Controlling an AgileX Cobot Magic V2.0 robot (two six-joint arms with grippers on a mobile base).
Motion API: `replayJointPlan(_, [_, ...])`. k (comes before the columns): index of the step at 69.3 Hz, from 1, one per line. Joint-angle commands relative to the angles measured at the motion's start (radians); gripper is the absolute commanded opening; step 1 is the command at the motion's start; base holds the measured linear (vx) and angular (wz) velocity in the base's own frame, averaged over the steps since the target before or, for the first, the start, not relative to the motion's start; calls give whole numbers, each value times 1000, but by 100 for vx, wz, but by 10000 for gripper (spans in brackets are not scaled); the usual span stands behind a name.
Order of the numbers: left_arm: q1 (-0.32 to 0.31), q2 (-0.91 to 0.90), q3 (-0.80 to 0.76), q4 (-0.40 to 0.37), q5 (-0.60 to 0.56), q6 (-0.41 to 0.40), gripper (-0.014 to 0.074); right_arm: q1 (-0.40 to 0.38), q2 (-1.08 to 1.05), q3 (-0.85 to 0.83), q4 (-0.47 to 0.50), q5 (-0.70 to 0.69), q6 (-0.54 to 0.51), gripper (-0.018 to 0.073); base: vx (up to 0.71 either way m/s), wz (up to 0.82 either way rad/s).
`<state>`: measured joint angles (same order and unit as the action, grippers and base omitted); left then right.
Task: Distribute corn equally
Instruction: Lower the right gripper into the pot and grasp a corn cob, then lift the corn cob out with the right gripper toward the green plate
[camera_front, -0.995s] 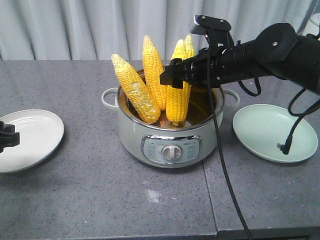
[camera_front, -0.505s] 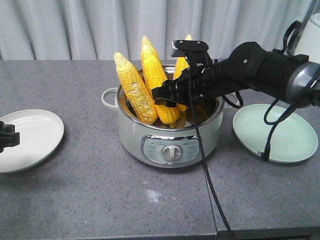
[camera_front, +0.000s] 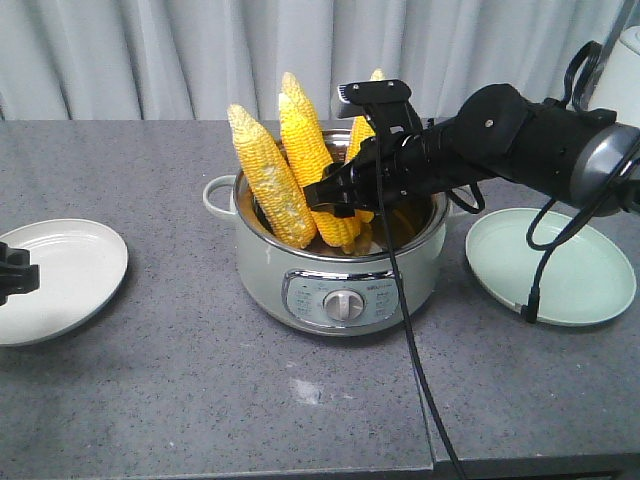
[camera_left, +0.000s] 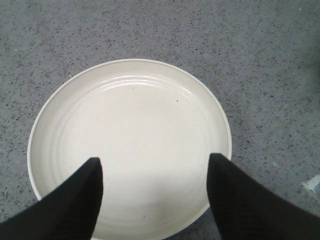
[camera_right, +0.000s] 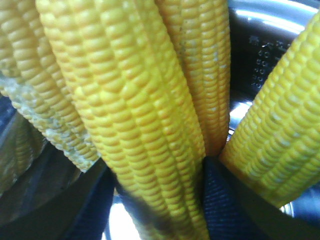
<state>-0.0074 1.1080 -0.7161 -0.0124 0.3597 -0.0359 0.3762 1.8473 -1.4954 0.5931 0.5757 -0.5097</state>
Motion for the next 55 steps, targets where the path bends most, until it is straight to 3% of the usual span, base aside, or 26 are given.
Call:
replayJointPlan(1, [-8,-14,-33,-9,-53,-2,443,1,-64,-34,13,-49,-20,160,0,0])
replayJointPlan(34, [-8,-14,-33,-9,-53,-2,443,-30,-196,-34,-1,-53,34,162,0,0])
replayJointPlan(55, [-8,-14,-33,-9,-53,-2,443,-188,-269,-34,0,49,112,162,0,0])
